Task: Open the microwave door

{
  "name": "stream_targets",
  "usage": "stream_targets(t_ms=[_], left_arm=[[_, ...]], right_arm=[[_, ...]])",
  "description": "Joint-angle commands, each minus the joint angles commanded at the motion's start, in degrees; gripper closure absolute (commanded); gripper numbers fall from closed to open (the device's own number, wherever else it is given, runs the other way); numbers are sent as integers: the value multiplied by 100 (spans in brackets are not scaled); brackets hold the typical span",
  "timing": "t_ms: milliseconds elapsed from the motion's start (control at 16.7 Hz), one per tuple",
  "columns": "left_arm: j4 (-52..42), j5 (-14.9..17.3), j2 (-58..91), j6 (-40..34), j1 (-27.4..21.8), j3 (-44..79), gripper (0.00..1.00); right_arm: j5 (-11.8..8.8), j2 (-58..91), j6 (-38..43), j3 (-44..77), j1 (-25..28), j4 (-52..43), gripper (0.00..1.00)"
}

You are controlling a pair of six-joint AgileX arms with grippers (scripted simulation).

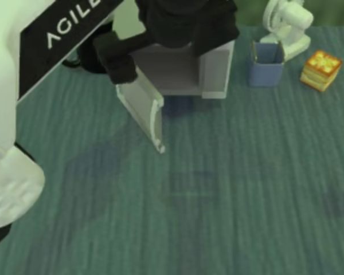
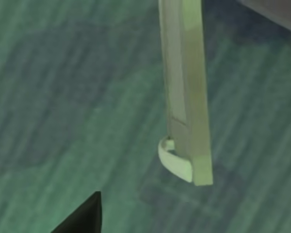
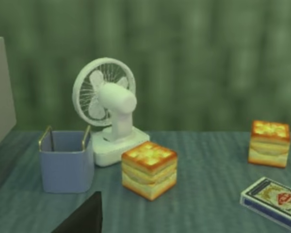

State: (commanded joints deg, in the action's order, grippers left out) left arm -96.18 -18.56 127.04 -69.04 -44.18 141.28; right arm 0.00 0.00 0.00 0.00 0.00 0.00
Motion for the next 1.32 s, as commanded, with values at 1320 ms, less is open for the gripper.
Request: stream_targets(t_ms=[1320], left_arm=[[462, -329, 355, -449, 121, -279, 0]], right_arm=[[0, 0, 0, 0, 0, 0, 0]])
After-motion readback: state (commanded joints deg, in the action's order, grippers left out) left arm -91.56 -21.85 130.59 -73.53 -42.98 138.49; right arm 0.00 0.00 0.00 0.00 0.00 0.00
